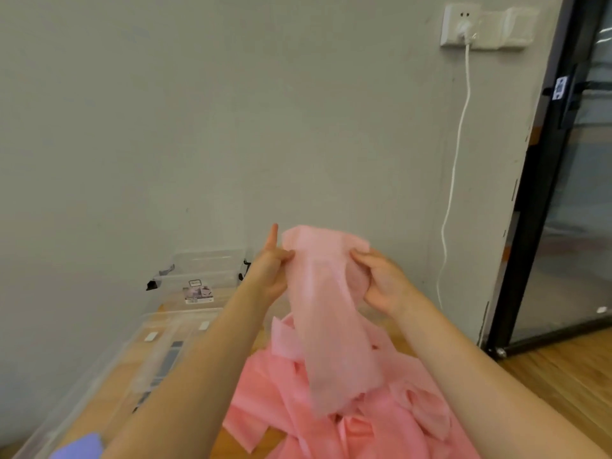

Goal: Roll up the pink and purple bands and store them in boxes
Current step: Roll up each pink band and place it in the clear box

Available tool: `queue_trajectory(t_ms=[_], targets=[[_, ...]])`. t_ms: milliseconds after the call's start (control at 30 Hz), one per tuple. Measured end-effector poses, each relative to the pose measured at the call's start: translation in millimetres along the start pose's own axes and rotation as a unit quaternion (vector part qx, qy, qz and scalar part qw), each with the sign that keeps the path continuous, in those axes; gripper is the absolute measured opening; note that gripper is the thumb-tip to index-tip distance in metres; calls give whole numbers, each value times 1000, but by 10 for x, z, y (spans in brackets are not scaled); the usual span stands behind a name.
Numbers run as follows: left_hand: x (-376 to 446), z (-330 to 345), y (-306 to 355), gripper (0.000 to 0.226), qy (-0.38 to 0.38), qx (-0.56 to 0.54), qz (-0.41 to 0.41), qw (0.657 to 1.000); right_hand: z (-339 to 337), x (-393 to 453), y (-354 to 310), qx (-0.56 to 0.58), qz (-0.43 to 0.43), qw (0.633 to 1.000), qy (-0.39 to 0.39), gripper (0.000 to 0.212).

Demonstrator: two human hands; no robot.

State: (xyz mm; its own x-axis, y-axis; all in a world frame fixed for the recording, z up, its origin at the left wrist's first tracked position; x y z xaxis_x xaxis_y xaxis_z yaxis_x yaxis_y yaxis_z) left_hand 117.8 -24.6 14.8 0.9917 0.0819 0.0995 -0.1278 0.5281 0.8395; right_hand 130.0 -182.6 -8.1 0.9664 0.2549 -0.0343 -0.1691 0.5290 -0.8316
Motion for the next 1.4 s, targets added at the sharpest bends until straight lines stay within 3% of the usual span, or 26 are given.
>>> queue_trajectory(t_ms=[67, 133, 200, 267, 333, 400, 467, 533, 567, 667, 733, 833, 967, 1033, 1167, 1233, 1333, 1400], targets=[[-11, -257, -179, 71, 28, 107, -29, 993, -136, -7, 105, -113, 12, 993, 35, 21], [-117, -527, -390, 66, 58, 256, -72, 962, -416, -23, 318, -227, 43, 969, 86, 16], [-252, -747, -528, 62, 83, 440, -77, 891, -681, -58, 570, -318, 78, 940, 96, 13], [-477, -794, -523, 59, 98, 605, -15, 790, -872, -160, 776, -376, 119, 915, 85, 22], [-850, -592, -682, 58, 34, 640, 47, 766, -1018, -272, 876, -401, 130, 902, 91, 33], [-1387, -270, -1080, 66, -106, 662, 80, 738, -1140, -292, 910, -374, 110, 916, 99, 45], [-1854, -135, -1554, 85, -202, 733, 108, 640, -1232, -305, 886, -340, 79, 927, 134, 33], [-2055, -244, -2031, 96, -260, 801, 78, 534, -1276, -298, 874, -306, 62, 938, 153, 27], [-2055, -294, -2123, 96, -261, 816, 84, 508, -1253, -295, 882, -267, 58, 952, 140, 30], [-1898, -394, -2138, 80, -281, 819, 78, 493, -1069, -336, 904, -156, 63, 985, 26, 42], [-1770, -426, -2091, 76, -281, 833, 75, 470, -1003, -394, 955, -171, 84, 981, -26, 48], [-1653, -374, -2079, 82, -333, 814, 95, 467, -1033, -417, 920, -196, 70, 978, -5, 56], [-1595, -389, -2017, 83, -338, 818, 123, 449, -1012, -491, 828, -181, 22, 983, 15, 57], [-1669, -363, -1952, 80, -333, 800, 136, 480, -1002, -591, 932, -184, 42, 982, 8, 57], [-1749, -368, -1609, 70, -214, 727, 157, 633, -983, -780, 1042, -211, 53, 976, 3, 49], [-1782, -391, -1519, 72, -170, 735, 159, 637, -926, -842, 1006, -219, 36, 975, -9, 44], [-1837, -390, -1565, 75, -168, 770, 126, 602, -843, -972, 987, -228, 2, 974, -14, 50], [-1850, -393, -1565, 73, -159, 760, 105, 621, -792, -1073, 970, -251, -14, 968, -16, 58]])
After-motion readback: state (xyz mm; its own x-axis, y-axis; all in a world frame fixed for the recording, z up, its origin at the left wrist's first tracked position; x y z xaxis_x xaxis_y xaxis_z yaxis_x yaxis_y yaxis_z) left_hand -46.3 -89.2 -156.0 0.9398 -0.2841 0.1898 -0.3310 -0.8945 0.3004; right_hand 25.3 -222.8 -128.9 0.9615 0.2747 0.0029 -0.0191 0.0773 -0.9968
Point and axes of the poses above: each hand's wrist, its own x-axis towards the middle knuckle, its own z-axis out of the palm, y = z × x, the point moved 9 cm from there along x, towards the middle knuckle, and after that the axes turned 3 degrees about z, right-handed, at the moved point
